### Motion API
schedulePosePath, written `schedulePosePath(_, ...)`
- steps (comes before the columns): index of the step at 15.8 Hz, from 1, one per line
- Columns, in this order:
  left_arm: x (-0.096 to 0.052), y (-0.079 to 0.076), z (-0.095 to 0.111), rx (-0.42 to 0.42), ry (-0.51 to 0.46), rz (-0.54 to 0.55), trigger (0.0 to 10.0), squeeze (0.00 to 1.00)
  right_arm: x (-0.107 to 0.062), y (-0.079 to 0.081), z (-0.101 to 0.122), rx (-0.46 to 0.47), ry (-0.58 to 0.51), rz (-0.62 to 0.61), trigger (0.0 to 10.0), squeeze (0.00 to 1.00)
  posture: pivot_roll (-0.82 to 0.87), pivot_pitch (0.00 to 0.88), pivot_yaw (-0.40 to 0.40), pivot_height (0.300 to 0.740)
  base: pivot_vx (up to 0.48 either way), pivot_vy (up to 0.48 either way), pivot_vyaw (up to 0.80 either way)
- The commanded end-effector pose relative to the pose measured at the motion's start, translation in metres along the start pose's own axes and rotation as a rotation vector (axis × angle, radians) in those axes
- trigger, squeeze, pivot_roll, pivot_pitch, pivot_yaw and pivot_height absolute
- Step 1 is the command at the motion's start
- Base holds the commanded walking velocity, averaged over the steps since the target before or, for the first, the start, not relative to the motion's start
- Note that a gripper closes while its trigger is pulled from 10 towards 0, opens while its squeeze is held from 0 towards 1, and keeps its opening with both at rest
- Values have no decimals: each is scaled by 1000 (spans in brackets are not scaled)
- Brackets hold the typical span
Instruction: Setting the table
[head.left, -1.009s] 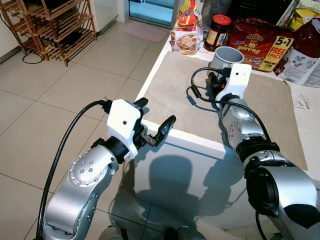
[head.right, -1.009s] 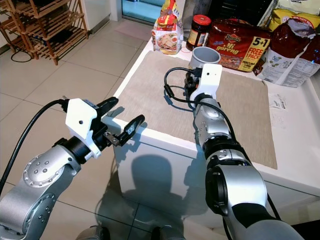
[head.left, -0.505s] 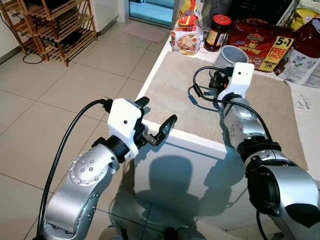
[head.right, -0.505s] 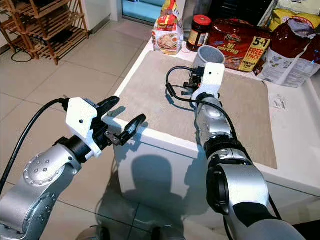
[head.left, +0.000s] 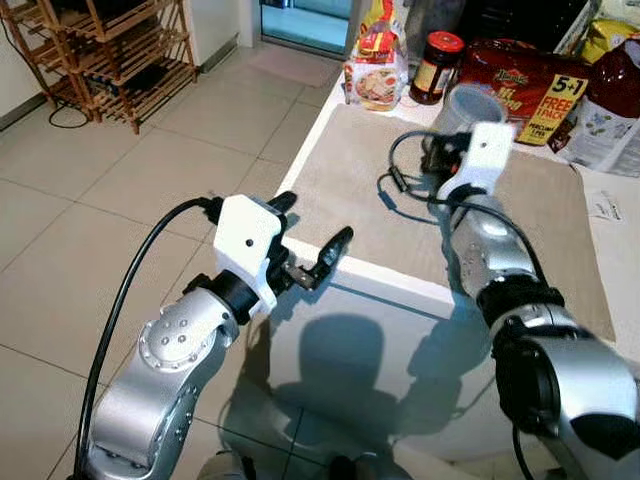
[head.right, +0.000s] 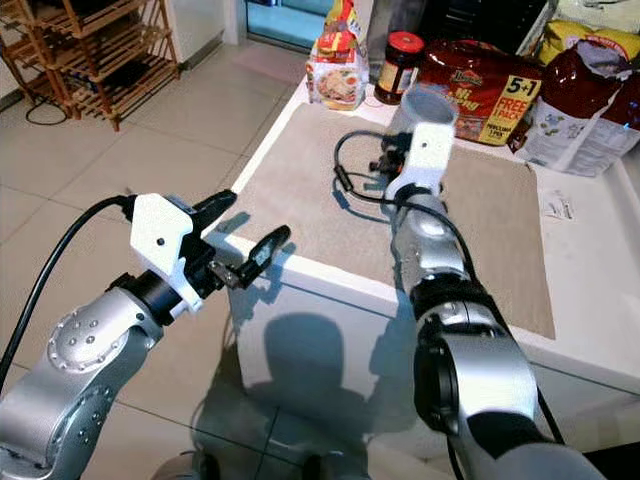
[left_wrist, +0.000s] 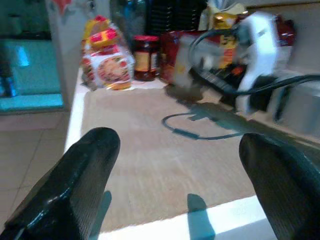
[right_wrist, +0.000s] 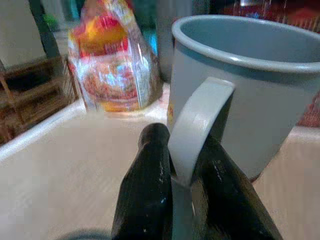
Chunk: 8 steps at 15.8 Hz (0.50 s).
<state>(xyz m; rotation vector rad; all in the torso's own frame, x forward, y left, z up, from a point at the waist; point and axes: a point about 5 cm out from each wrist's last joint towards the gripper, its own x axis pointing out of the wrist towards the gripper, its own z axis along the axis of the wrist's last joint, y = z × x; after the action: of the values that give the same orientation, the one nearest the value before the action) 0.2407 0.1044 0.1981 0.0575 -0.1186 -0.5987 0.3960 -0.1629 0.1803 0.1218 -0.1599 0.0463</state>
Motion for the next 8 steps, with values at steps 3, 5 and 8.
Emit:
schedulePosePath(3, -5, 5, -13, -3, 67, 84, 10000, 0, -27, -7, 16, 17, -153, 33, 0, 0, 51, 63, -123, 740, 0, 0, 0)
schedulePosePath(5, -3, 7, -11, -2, 62, 85, 10000, 0, -51, -3, 18, 61, -169, 82, 1961, 0, 38, 68, -107, 740, -219, 0, 0)
schedulePosePath(8, 0, 8, -9, 3, 56, 78, 10000, 0, -83, 4, 24, 68, -173, 122, 10000, 0, 25, 72, -94, 740, -480, 0, 0)
